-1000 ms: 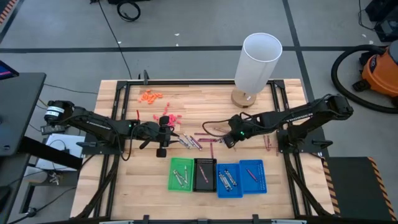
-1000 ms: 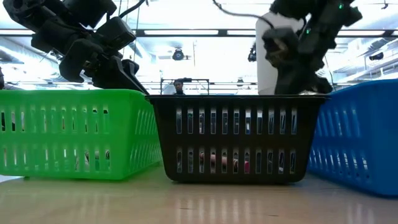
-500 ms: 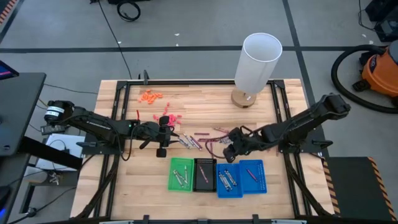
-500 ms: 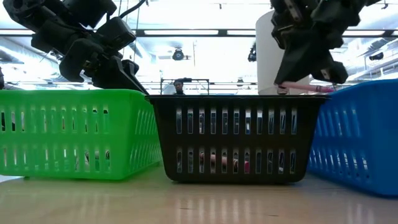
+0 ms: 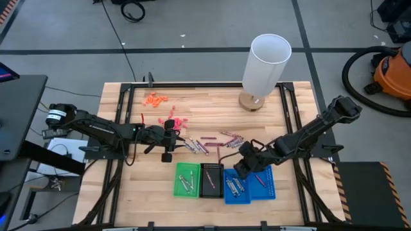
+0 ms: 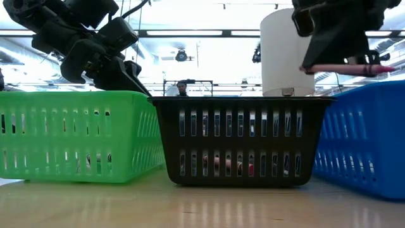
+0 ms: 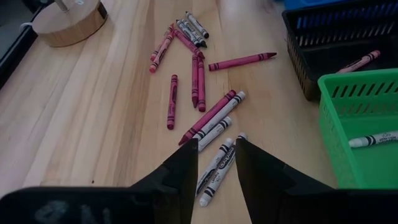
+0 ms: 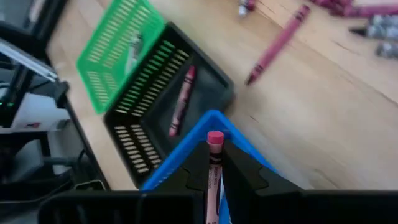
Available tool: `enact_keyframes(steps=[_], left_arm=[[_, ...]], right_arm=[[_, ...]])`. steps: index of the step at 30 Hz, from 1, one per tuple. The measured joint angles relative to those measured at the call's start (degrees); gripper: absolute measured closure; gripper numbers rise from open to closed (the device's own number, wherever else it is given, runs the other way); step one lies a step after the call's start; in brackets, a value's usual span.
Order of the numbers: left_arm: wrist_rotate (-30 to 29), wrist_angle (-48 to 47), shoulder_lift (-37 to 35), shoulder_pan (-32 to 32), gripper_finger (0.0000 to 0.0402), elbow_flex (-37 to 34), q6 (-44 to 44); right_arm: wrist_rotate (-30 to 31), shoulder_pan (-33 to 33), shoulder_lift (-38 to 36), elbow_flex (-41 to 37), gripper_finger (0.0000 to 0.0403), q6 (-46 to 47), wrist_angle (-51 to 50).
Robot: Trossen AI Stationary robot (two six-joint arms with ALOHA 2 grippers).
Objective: Sort crayons
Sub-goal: Put the pink crayon into the black bin
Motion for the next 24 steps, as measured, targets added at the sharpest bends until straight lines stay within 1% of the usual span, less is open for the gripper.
enact_keyframes(steps=[5, 8, 12, 17, 18, 22, 24], left_arm=[[0.0, 0.4, 0.0, 0.0, 0.0285, 0.0, 0.0], [0.0, 0.5, 0.0, 0.0, 0.0285, 0.0, -0.2], [0.0, 0.4, 0.0, 0.0, 0.0285, 0.0, -1.1], [0.0, 0.5, 0.0, 0.0, 0.0285, 0.0, -1.5], [0.0, 0.4, 0.0, 0.0, 0.0285, 0.0, -1.5], [0.0, 0.3, 0.0, 0.0, 0.0285, 0.0, -1.6], [0.0, 0.1, 0.0, 0.0, 0.0285, 0.0, -1.7]], right_arm=[[3.3, 0.7, 1.2, 0.0, 0.0364, -7.9, 8.1], [4.0, 0.6, 3.5, 0.1, 0.0364, -15.1, 17.2], [5.0, -0.5, 8.8, 0.0, 0.0364, -21.9, 28.4], [4.9, -2.0, 16.3, 0.0, 0.0364, -25.1, 39.3], [4.9, -2.2, 17.7, 0.4, 0.0364, -25.6, 40.8], [5.3, -2.4, 22.6, 4.6, 0.0364, -28.2, 40.7], [4.5, -2.5, 24.6, 7.0, 0.0364, -29.3, 38.6]])
